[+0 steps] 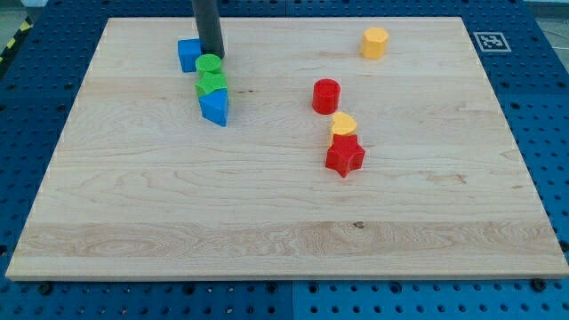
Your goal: Push the blue triangle into the green star
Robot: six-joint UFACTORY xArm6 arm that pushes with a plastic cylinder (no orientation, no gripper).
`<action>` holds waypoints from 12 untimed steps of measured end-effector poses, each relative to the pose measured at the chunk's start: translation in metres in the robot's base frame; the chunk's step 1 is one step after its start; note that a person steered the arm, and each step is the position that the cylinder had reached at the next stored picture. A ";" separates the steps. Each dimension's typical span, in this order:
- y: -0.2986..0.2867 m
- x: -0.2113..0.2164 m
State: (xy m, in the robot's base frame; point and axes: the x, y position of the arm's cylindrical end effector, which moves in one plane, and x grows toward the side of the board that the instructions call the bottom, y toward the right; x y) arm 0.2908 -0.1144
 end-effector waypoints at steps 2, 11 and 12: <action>-0.003 0.000; -0.039 0.083; -0.036 0.101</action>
State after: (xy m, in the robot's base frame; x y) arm 0.3916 -0.1501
